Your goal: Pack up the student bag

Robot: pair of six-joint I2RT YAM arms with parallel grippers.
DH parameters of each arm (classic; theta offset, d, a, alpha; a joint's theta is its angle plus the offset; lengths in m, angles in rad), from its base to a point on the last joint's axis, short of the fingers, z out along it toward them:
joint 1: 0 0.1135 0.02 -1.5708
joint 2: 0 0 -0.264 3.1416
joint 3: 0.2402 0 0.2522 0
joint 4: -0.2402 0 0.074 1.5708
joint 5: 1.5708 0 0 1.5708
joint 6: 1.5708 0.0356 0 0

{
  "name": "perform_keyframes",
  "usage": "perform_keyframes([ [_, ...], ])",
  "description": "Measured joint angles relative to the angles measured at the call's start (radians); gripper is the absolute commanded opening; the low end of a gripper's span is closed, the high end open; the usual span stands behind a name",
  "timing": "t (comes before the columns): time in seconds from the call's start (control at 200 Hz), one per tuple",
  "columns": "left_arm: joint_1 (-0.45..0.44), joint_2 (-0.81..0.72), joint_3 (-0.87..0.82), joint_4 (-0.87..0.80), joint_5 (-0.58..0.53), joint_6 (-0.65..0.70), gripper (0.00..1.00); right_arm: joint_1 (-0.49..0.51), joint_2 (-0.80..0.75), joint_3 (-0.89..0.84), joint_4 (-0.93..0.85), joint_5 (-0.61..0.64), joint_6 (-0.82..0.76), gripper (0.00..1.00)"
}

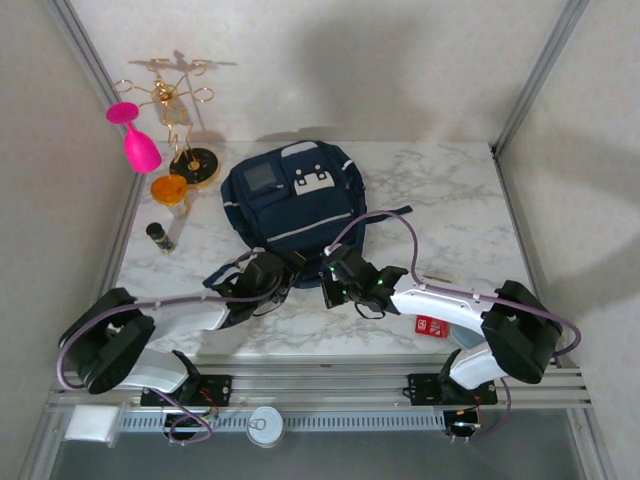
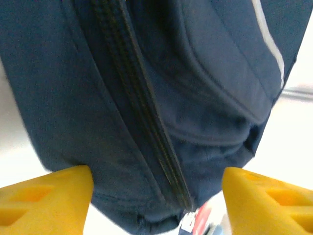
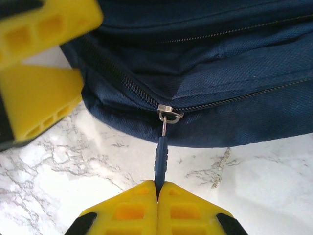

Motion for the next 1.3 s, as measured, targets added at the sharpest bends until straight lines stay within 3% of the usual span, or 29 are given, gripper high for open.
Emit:
perform_keyframes([
  [0.12, -0.002, 0.037, 0.020, -0.008, -0.025, -0.014, 0.50, -0.029, 0.001, -0.024, 0.053, -0.030, -0.038, 0.03],
  [0.315, -0.002, 0.069, 0.020, -0.014, -0.034, -0.014, 0.30, -0.064, 0.019, -0.046, 0.143, -0.110, -0.103, 0.20],
  [0.431, -0.002, 0.069, 0.021, -0.013, -0.034, -0.013, 0.26, -0.091, 0.049, -0.046, 0.180, -0.163, -0.135, 0.29],
  [0.591, -0.002, 0.069, 0.026, -0.015, -0.035, -0.009, 0.21, -0.123, 0.066, -0.046, 0.221, -0.219, -0.174, 0.30],
  [0.726, -0.002, 0.069, 0.029, -0.018, -0.035, -0.008, 0.17, -0.134, 0.079, -0.045, 0.237, -0.247, -0.194, 0.26],
  [1.001, -0.002, 0.069, 0.037, -0.038, -0.045, 0.006, 0.05, -0.135, 0.095, -0.025, 0.217, -0.220, -0.204, 0.03],
  [1.101, 0.000, 0.067, 0.053, -0.067, -0.045, 0.028, 0.00, -0.135, 0.089, -0.024, 0.200, -0.196, -0.195, 0.00],
  [1.302, 0.038, -0.018, 0.063, -0.137, -0.037, 0.120, 0.00, -0.134, 0.012, -0.025, 0.111, -0.091, -0.140, 0.00],
])
